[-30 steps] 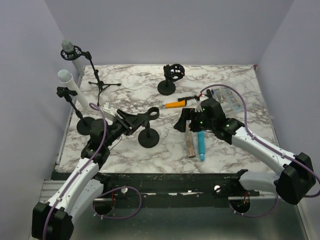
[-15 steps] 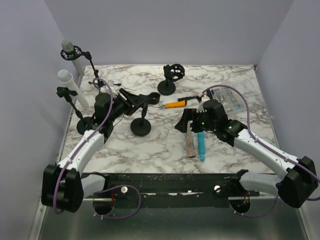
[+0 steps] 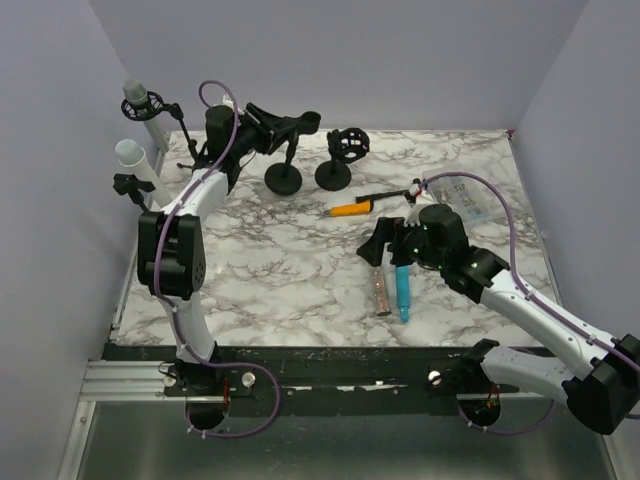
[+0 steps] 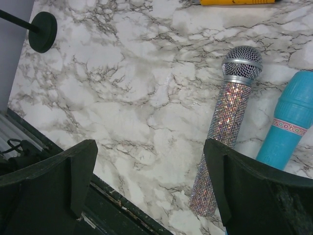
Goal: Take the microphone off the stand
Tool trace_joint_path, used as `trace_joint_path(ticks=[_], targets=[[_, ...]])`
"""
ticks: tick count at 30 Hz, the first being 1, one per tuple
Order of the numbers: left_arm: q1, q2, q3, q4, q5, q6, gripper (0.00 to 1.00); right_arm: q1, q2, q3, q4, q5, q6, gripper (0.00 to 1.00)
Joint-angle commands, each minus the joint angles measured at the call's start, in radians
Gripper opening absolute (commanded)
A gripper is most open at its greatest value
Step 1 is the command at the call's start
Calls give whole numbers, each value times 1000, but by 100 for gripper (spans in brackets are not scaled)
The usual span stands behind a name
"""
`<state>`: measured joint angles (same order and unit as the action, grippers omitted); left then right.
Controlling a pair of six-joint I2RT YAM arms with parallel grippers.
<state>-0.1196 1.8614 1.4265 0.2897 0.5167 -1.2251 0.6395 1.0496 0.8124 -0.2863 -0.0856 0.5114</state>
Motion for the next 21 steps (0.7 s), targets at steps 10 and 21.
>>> trace_joint_path(ticks=[10,21], targets=[[2,251,249,204,22,-264,0,-5,-28,-1,-19,59,-16,100],[11,214,57,232,36,-256,8,-5,-32,-14,-9,34,10,100]])
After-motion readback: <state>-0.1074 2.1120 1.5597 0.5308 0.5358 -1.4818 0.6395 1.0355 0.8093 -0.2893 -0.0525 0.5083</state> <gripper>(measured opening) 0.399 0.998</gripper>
